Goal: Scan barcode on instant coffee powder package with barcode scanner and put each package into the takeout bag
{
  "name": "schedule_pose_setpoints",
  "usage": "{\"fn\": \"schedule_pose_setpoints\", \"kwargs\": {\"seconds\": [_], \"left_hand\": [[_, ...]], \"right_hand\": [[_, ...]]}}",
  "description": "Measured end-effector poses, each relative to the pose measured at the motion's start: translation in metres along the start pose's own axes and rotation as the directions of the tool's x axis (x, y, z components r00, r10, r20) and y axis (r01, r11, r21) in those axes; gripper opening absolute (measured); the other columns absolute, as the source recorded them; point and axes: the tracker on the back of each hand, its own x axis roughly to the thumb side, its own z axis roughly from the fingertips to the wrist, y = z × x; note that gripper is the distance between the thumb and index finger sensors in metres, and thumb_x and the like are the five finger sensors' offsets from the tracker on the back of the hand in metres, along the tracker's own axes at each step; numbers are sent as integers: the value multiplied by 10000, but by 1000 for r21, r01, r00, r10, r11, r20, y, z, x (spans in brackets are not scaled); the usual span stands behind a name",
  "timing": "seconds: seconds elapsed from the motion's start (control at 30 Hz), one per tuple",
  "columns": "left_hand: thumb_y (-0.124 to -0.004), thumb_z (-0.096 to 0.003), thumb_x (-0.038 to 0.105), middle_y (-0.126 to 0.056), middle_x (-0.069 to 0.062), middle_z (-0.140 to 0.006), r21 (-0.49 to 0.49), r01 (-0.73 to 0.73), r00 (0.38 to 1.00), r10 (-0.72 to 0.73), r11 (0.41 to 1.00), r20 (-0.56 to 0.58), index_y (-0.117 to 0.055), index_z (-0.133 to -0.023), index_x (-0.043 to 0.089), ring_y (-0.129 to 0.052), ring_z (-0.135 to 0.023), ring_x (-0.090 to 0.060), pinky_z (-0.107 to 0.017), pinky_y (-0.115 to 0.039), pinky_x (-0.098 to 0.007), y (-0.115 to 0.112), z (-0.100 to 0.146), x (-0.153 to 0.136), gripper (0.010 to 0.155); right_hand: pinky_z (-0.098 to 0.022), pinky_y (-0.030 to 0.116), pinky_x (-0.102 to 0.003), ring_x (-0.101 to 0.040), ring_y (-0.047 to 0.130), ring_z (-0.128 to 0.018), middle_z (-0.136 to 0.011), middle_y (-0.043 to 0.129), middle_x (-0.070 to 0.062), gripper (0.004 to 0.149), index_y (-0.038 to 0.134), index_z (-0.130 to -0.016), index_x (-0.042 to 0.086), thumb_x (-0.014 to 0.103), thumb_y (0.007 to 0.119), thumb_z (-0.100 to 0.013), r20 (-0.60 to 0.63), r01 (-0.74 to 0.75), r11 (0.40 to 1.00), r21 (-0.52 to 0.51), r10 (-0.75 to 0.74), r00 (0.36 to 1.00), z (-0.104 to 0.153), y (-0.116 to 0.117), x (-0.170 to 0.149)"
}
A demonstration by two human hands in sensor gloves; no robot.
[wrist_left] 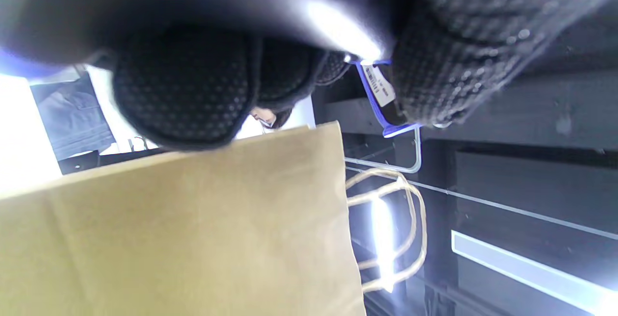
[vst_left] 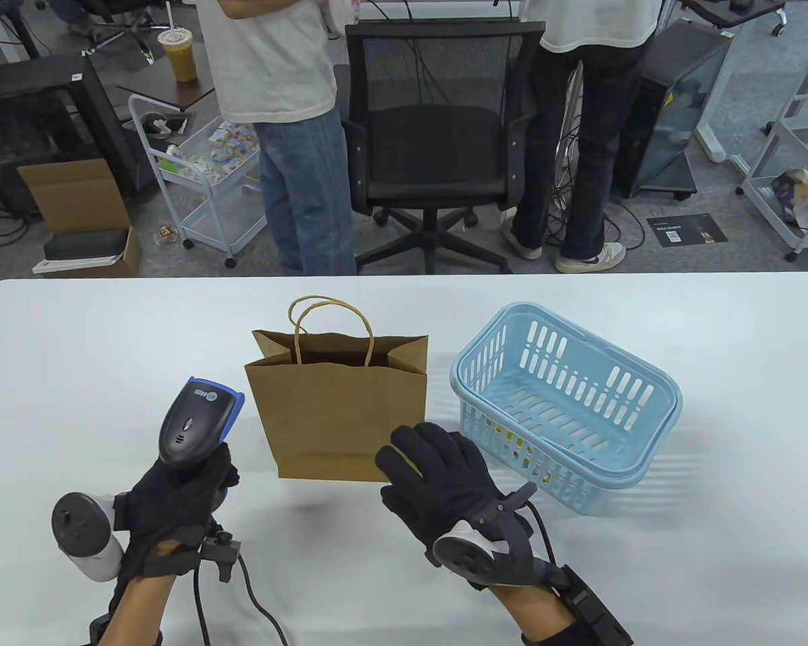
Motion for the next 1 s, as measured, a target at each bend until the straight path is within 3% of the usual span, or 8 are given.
{"fn": "schedule_pose_setpoints", "kwargs": {"seconds": [0.17, 0.3, 0.73, 1.0], "left_hand": [[-885, -494, 566, -926, 2, -738, -80, 64, 995, -57, 995, 78, -688, -1002, 191, -1077, -452, -250, -500, -835, -493, -17, 4, 11, 661], [-883, -494, 568, -928, 6, -736, -99, 79, 992, -68, 992, 111, -690, -1001, 192, -1078, -450, -248, -497, -838, -491, -23, 6, 15, 660], [-885, -489, 567, -927, 3, -737, -140, 134, 989, -124, 981, 83, -690, -999, 196, -1076, -454, -254, -503, -833, -495, -28, 8, 3, 661], [-886, -490, 566, -926, 3, -738, -137, 148, 984, -132, 979, 120, -688, -1000, 196, -1075, -455, -255, -505, -832, -495, -29, 9, 7, 660]], "right_hand": [[-734, 670, -520, -300, 729, -1028, -1130, 725, -67, 584, 700, -1023, 407, 585, 793, -475, 17, 59, 991, 119, -61, 998, 15, 12, 2], [-732, 671, -523, -303, 739, -1021, -1124, 734, -69, 585, 706, -1022, 401, 582, 795, -474, -32, 164, 975, 147, -161, 986, 17, 15, 3], [-720, 689, -520, -296, 771, -1001, -1101, 770, -64, 580, 716, -1017, 396, 577, 796, -472, -87, 201, 965, 166, -189, 978, 18, 19, -8], [-708, 704, -503, -276, 801, -971, -1082, 791, -48, 560, 715, -1008, 405, 520, 829, -472, -117, 115, 987, 112, -101, 988, 17, 10, -20]]}}
